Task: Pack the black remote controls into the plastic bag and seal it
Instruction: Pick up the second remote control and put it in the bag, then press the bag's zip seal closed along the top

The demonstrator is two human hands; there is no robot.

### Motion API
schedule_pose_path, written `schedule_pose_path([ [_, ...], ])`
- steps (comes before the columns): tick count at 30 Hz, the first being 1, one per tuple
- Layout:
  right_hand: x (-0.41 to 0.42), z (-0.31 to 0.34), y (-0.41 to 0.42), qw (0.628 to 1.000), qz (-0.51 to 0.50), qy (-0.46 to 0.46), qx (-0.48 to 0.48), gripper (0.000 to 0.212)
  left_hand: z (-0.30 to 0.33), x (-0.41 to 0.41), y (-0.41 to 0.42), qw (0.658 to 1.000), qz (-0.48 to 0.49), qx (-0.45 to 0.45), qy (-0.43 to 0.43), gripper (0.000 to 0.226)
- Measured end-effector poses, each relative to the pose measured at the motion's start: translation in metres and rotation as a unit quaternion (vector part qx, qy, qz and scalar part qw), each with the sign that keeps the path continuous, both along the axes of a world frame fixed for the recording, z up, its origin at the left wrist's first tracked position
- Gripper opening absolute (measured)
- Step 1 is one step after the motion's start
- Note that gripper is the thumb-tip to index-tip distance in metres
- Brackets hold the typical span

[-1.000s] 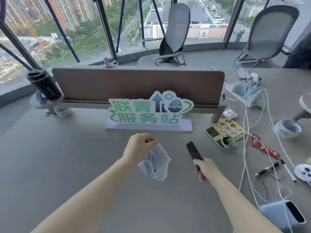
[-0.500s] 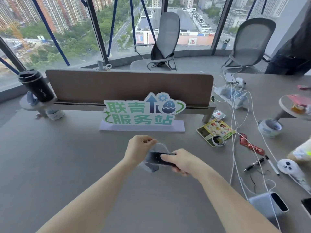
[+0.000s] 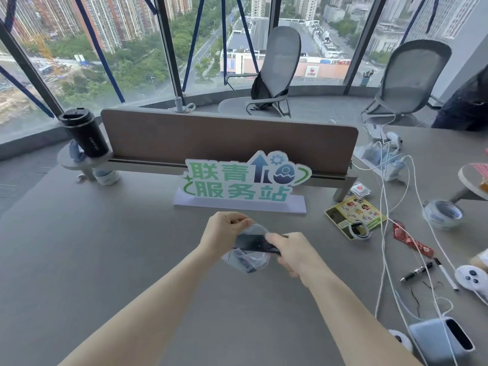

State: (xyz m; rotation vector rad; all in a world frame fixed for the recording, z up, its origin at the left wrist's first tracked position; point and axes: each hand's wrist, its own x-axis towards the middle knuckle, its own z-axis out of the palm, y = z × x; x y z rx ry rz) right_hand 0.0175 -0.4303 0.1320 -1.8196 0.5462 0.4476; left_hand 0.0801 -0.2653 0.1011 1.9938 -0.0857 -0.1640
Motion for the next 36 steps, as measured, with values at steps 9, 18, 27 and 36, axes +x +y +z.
schedule_pose_path([
  [9,0.014,-0.017,-0.001,0.977,-0.004,-0.133,-0.165,0.006,0.015,0.016,0.012,0.997,0.018,-0.073,0.011,0.009],
  [18,0.049,-0.006,0.024,0.983,0.012,-0.146,-0.114,0.023,0.033,0.018,0.048,0.988,-0.077,0.128,-0.028,0.034],
  [27,0.059,0.053,0.058,0.979,-0.091,-0.176,0.047,0.031,0.072,0.019,0.128,0.952,-0.053,0.22,0.208,0.021],
  [36,0.058,0.101,0.074,0.972,-0.113,-0.163,0.124,0.035,0.142,0.022,0.162,0.99,0.017,-0.002,0.137,0.016],
])
